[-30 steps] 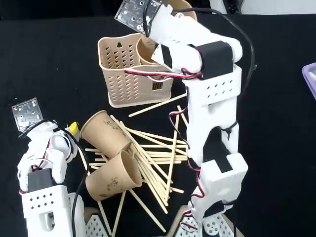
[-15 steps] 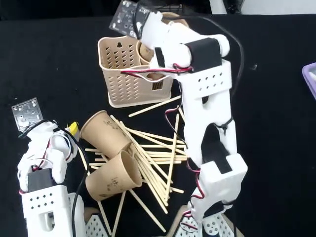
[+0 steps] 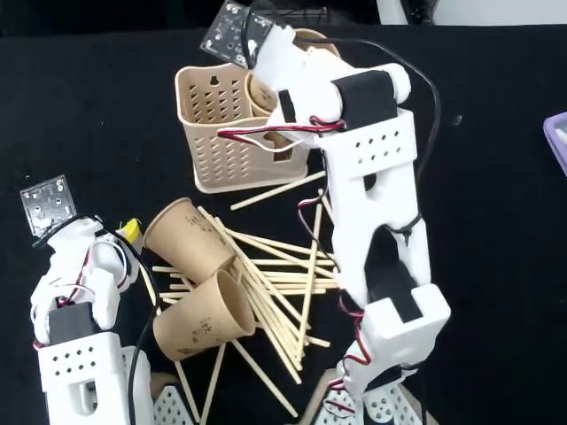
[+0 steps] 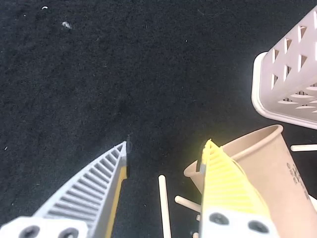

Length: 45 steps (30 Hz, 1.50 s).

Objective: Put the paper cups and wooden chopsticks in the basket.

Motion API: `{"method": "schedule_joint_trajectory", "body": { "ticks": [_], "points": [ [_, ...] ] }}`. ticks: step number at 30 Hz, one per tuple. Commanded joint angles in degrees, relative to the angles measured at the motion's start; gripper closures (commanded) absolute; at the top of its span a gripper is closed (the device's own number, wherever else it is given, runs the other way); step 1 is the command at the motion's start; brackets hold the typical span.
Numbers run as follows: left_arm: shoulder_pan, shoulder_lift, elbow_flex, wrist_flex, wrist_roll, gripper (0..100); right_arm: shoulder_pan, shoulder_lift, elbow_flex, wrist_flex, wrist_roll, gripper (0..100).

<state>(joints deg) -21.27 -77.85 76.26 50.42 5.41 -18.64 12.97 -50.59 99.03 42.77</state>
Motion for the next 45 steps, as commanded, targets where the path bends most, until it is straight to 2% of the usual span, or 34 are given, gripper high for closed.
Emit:
{"method": "schedule_joint_trajectory", "body": {
  "ticks": [1,6,16,19,22,27,32,34,38,41,45],
  "points": [
    [0.1,-0.8,-0.5,-1.0,-0.2,75,-2.2,-3.7,-6.3,-0.7,-1.5,68.5],
    [0.1,-0.8,-0.5,-1.0,-0.2,75,-1.9,-3.3,-10.9,-1.1,-6.2,68.5],
    [0.1,-0.8,-0.5,-1.0,-0.2,75,-2.9,-7.3,-13.1,2.2,-10.6,68.5],
    [0.1,-0.8,-0.5,-1.0,-0.2,75,-3.2,-13.5,-8.8,2.3,-16.0,68.5],
    [0.1,-0.8,-0.5,-0.9,-0.2,75,-5.5,-24.1,3.6,2.3,-21.5,68.5],
    [0.2,-0.8,-0.5,-1.0,-0.2,75,-16.0,-44.0,41.5,1.1,-24.0,68.5],
    [0.0,-0.8,-0.6,-1.0,-0.2,75,-25.6,-58.7,75.4,-10.1,-23.9,73.3],
    [-1.6,-0.8,-1.1,-1.1,-0.3,75,-27.3,-62.6,82.3,-14.4,-23.6,75.6],
    [-4.9,-0.9,-0.7,-3.1,-0.3,75,-33.8,-64.0,91.2,-19.2,-24.0,72.9],
    [-6.0,-0.7,-0.5,-4.1,-0.3,75,-39.0,-62.4,92.9,-20.5,-24.8,72.5],
    [-7.9,-0.8,-0.6,-4.3,-0.2,75,-41.3,-59.5,91.1,-21.5,-30.5,72.4]
  ]
}}
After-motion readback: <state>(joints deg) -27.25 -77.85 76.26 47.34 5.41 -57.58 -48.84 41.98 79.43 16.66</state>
